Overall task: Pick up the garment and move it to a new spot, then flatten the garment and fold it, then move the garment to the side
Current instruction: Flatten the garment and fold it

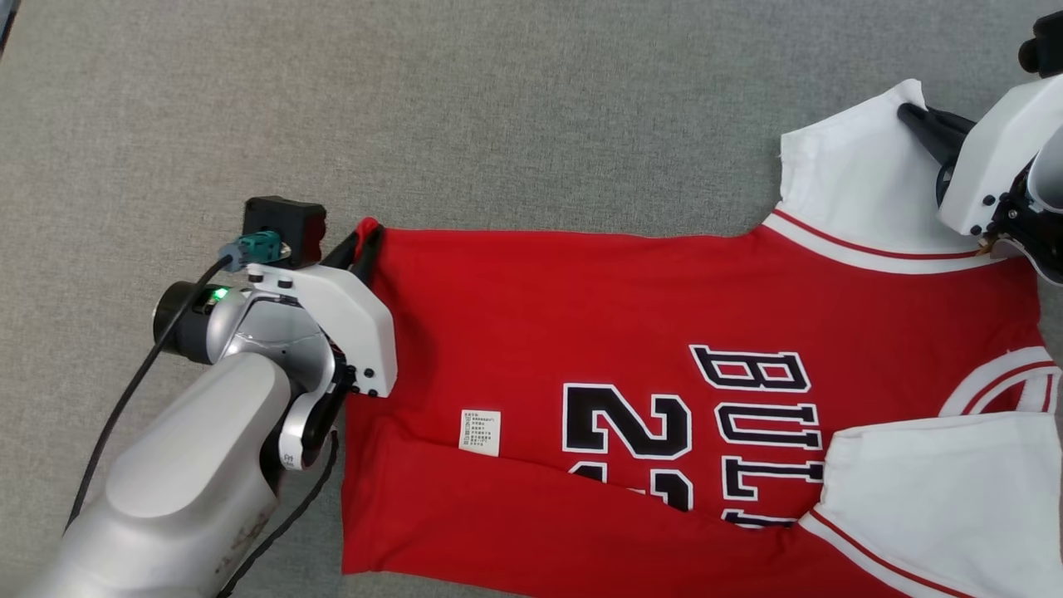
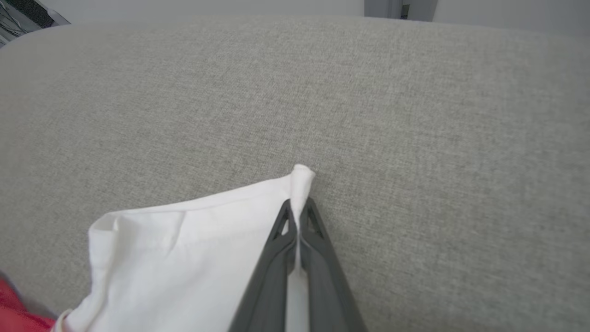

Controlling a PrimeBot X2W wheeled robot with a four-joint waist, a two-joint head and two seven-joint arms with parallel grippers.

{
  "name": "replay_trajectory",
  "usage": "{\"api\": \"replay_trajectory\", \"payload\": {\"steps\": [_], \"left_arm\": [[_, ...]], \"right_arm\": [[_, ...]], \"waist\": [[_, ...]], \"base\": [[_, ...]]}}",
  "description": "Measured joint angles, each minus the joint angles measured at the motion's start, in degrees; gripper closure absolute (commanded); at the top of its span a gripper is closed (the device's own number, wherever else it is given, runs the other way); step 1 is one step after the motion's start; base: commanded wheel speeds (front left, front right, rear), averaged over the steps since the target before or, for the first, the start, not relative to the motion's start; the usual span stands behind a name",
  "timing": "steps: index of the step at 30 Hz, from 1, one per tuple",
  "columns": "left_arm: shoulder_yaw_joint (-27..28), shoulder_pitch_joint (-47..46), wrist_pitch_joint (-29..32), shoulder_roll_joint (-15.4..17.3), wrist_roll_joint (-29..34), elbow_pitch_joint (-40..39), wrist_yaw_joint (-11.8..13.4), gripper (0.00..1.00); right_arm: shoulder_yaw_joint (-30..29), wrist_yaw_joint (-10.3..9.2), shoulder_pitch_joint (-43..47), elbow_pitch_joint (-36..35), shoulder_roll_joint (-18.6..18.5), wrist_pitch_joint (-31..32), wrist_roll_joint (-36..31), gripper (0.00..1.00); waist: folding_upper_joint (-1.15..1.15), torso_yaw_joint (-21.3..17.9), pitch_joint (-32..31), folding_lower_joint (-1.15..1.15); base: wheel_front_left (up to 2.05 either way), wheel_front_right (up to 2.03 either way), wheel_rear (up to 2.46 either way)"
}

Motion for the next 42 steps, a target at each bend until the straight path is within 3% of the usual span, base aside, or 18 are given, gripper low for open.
{"api": "replay_trajectory", "payload": {"steps": [9, 18, 34, 42], "left_arm": [[0.88, 2.60, -2.67, 2.13, -0.82, 1.83, -0.97, 1.00], [0.49, 5.63, -0.46, 4.67, -2.70, 2.26, -2.68, 1.00], [-3.12, 6.26, 22.36, 10.02, -13.12, 3.53, -12.05, 1.00], [-3.23, 5.98, 24.87, 11.01, -14.94, 5.09, -13.54, 1.00]], "right_arm": [[1.29, 0.00, 1.66, -0.42, 0.31, -5.84, 3.24, 1.00], [3.44, 0.00, 5.24, -4.07, 0.10, -8.31, 7.35, 1.00], [10.13, 0.00, 11.93, -10.91, 0.54, -2.18, 12.44, 1.00], [11.16, 0.00, 14.07, -12.72, 0.46, 1.20, 13.52, 1.00]], "waist": [[0.00, -0.93, -4.56, 0.00], [0.00, -3.57, -9.06, 0.00], [0.00, -7.10, -19.60, 0.00], [0.00, -9.10, -22.57, 0.00]], "base": [[0.00, 0.00, 0.00], [0.00, 0.00, 0.00], [0.00, 0.00, 0.00], [0.00, 0.00, 0.00]]}}
